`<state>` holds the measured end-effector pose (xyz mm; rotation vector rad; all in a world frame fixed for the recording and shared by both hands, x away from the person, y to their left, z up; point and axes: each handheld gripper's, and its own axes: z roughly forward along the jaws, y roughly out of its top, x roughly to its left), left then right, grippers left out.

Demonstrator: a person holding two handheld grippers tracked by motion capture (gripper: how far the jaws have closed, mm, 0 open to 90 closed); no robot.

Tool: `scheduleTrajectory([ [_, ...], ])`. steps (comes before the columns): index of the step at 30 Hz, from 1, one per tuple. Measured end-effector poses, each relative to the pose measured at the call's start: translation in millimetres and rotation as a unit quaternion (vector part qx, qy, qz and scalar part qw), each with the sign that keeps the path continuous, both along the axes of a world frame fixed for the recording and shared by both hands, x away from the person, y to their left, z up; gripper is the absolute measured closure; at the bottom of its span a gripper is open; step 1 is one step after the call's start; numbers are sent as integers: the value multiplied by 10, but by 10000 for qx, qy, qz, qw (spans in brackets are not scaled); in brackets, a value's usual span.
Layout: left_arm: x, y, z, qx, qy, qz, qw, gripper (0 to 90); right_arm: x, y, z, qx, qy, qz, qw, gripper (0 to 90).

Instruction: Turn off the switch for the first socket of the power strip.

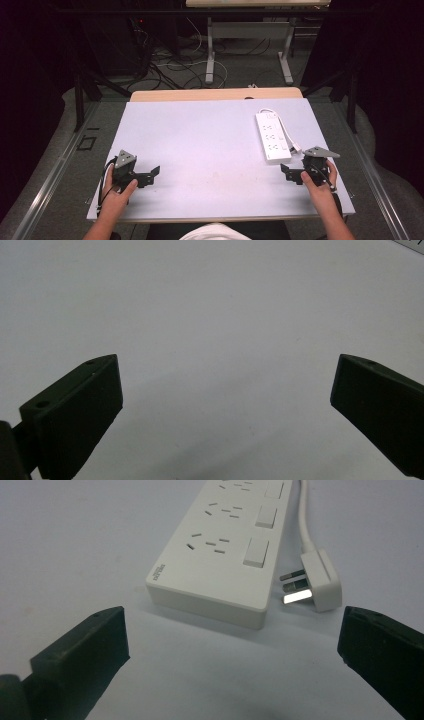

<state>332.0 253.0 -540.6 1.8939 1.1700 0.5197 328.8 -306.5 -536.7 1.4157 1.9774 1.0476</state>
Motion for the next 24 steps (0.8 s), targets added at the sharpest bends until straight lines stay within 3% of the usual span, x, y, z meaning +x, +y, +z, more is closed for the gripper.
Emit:
scheduleTrajectory([
  [6, 8, -2, -5, 8, 3, 0, 10000, 2, -2, -50, -93, 5, 99, -92, 9999, 0],
  [24, 18, -2, -18, 44, -20, 15, 10000, 2, 32, -214, -167, 27, 295, -326, 9990, 0],
])
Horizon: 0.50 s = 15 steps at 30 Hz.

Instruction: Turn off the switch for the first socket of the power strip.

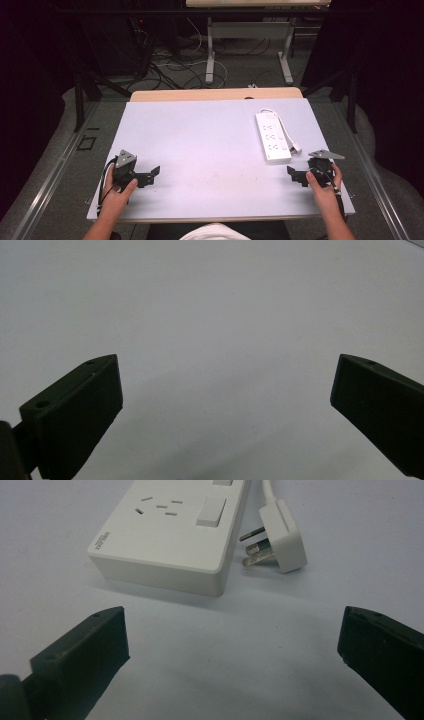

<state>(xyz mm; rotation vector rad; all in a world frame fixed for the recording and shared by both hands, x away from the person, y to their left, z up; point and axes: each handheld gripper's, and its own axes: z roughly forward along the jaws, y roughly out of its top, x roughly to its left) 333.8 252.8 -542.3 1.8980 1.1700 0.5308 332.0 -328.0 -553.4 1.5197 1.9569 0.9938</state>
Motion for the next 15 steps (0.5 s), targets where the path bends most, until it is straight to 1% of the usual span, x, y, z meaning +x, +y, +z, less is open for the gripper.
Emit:
scheduleTrajectory([
  [4, 3, -3, -3, -17, 18, 10, 10000, 2, -2, 2, 1, 38, 36, -30, 10000, 0],
  [7, 5, -4, -2, 1, 17, 10, 10000, 2, -2, -3, -4, 17, 63, -16, 10000, 0],
  [10, 4, 5, 6, 71, -20, -7, 10000, 2, -7, 1, -4, 16, 68, -21, 10000, 0],
  [12, -1, -1, 3, -4, 7, 14, 10000, 2, -10, 2, -4, 2, 53, -8, 10000, 0],
  [15, 4, 6, 3, -4, 13, 17, 10000, 2, -11, 7, -1, -3, 61, 2, 10000, 0],
])
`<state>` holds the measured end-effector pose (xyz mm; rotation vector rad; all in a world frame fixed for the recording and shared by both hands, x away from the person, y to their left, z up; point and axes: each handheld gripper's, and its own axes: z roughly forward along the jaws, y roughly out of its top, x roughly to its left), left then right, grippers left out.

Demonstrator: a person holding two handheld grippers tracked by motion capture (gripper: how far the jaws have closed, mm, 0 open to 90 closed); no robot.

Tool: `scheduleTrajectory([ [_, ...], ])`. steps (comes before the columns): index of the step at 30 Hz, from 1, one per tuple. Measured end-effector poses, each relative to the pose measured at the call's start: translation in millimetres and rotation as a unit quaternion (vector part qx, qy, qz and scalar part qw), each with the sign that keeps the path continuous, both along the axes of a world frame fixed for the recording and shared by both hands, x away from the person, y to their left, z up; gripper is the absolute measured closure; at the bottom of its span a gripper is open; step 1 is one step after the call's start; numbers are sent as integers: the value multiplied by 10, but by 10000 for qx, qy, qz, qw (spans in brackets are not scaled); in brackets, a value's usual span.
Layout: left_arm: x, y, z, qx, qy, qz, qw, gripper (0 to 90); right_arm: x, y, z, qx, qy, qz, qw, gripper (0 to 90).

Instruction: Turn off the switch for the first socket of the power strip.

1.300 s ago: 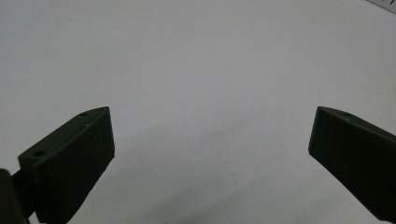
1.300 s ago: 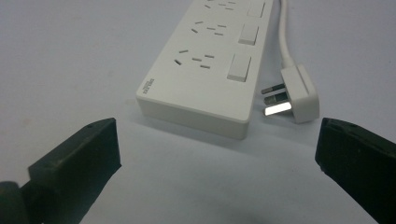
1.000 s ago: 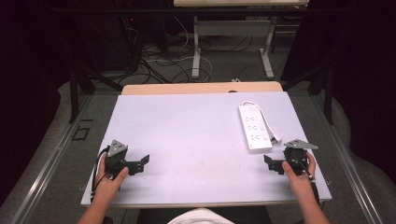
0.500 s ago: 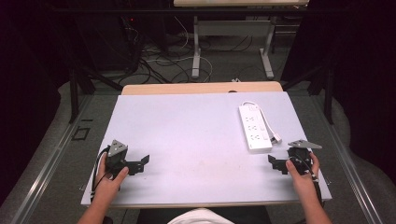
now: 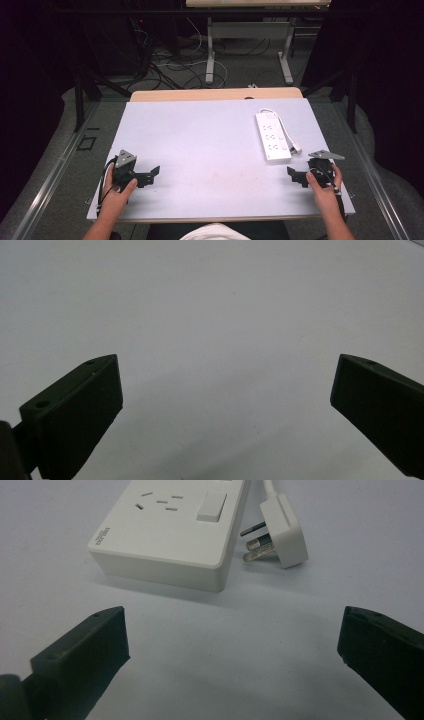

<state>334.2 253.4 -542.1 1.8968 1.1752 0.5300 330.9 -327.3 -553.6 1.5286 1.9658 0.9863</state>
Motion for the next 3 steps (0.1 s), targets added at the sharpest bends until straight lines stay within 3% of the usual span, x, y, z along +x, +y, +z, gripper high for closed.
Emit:
scheduleTrajectory([
  [3, 1, 0, 0, 3, -1, -5, 10000, 2, 0, 4, 5, 6, -17, 4, 10000, 0],
])
